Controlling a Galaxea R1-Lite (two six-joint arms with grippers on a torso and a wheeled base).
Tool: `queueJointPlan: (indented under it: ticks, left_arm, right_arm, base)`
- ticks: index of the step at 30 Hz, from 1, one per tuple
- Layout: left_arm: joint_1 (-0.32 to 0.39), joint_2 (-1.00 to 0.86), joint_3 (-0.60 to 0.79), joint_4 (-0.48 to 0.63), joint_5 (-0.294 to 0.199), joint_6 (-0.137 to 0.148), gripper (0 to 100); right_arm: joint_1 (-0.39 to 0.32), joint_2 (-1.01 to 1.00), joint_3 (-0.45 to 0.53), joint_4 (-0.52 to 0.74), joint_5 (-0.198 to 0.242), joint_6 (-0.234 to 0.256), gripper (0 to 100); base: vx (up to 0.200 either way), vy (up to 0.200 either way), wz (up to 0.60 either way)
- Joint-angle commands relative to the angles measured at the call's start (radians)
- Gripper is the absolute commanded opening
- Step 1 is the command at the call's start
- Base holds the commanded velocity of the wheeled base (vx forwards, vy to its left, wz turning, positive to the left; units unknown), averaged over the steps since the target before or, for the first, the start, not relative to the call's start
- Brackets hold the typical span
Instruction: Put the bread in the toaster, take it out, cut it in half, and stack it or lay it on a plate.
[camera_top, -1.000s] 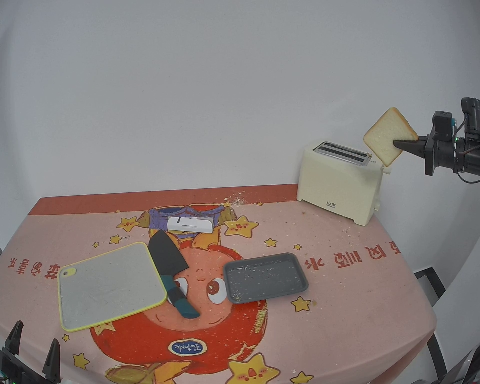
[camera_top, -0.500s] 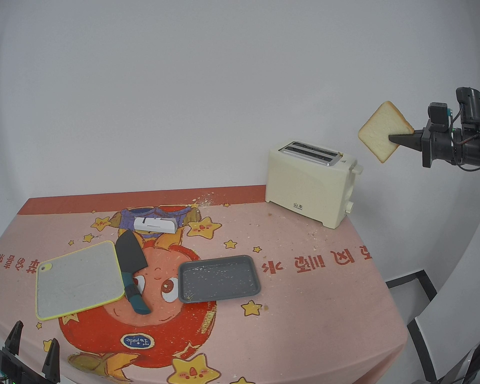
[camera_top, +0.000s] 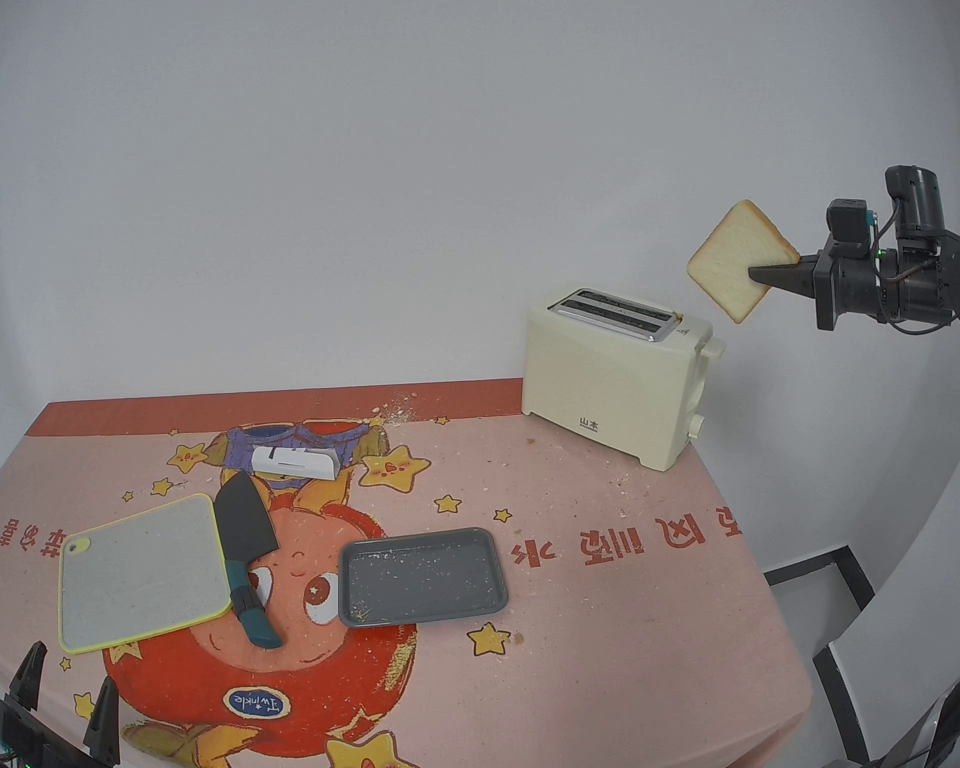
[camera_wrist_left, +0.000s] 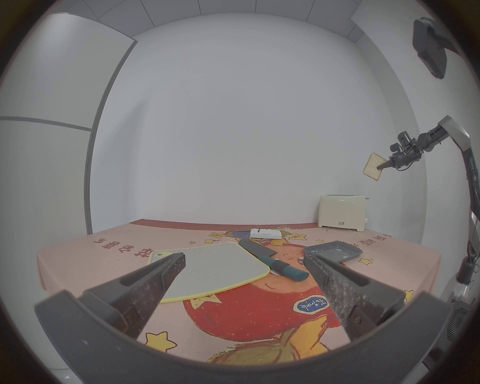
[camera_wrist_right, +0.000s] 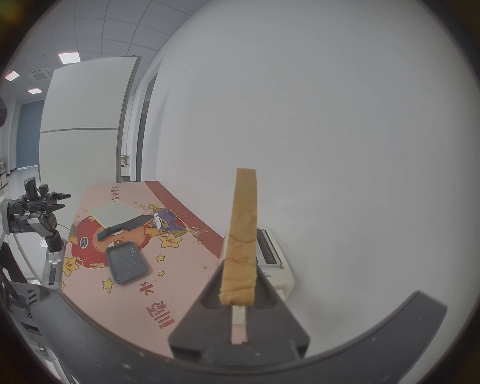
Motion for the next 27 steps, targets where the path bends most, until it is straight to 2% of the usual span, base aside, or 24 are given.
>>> queueJointPlan:
  ticks: [1, 3, 16, 27]
  left_arm:
    - [0.001, -0.002, 0.018, -0.001, 0.001, -0.002, 100]
    - [0.001, -0.002, 0.018, -0.001, 0.001, -0.001, 100]
    - [0.001, -0.002, 0.018, -0.001, 0.001, 0.001, 100]
    - [0.000, -0.002, 0.018, -0.001, 0.001, 0.001, 100]
  right_arm:
    - [0.013, 0.042, -0.020, -0.001, -0.004, 0.000, 0]
    - [0.018, 0.053, -0.031, -0.001, -0.004, 0.000, 0]
    - [0.035, 0.097, -0.072, -0.001, -0.019, 0.004, 0]
    - [0.068, 0.202, -0.174, -0.004, -0.019, 0.006, 0]
  base:
    - [0.200, 0.000, 0.00]
    - [0.200, 0.000, 0.00]
    - [0.000, 0.000, 0.00]
    - [0.000, 0.000, 0.00]
